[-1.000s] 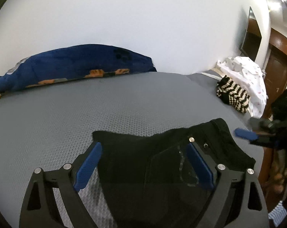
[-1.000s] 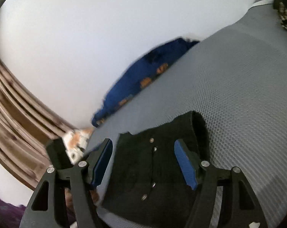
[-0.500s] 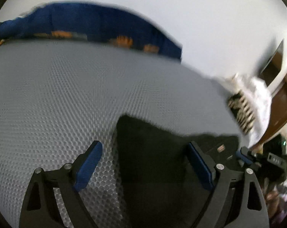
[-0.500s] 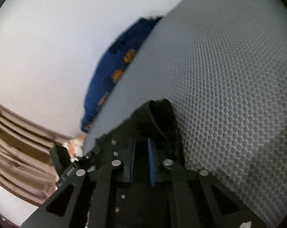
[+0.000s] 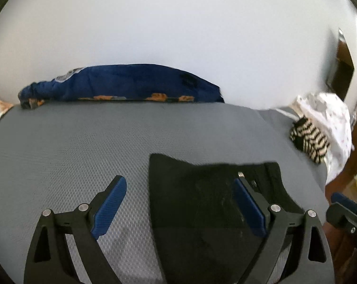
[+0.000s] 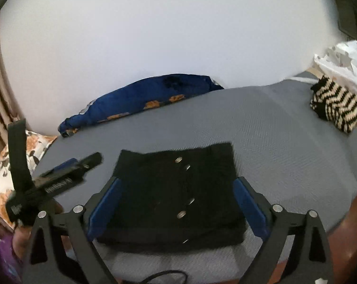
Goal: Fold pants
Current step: 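Release the trousers and pull both grippers back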
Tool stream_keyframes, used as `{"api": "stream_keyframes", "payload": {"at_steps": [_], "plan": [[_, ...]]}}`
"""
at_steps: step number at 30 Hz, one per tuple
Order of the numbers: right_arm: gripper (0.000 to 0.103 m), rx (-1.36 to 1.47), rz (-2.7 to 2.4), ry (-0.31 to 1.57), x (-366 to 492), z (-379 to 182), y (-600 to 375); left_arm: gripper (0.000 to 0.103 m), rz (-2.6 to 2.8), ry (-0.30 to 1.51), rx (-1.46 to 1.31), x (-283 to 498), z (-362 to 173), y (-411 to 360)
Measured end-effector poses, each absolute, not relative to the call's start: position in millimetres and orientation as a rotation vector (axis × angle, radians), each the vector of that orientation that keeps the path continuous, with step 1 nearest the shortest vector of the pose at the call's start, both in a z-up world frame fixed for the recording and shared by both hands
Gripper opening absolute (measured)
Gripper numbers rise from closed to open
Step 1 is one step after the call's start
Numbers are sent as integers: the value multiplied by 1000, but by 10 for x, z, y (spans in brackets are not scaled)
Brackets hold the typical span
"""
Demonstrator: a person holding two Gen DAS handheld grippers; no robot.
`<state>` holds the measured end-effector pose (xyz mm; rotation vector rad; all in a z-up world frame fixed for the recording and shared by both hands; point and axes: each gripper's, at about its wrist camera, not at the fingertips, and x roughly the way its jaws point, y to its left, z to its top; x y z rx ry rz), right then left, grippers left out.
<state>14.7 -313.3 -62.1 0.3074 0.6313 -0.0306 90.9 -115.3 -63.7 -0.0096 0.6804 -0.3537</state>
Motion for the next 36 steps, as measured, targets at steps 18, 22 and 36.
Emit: {"api": "stream_keyframes", "payload": {"at_steps": [18, 22, 36], "plan": [[102, 239, -63, 501, -277, -474, -2907, 103, -266, 609, 47, 332, -384, -1134], [102, 224, -69, 486, -309, -443, -2888, 103, -246, 581, 52, 277, -336, -1119], [103, 226, -72, 500, -303, -474, -2905, 103, -222, 591, 55, 289, -337, -1078]]}}
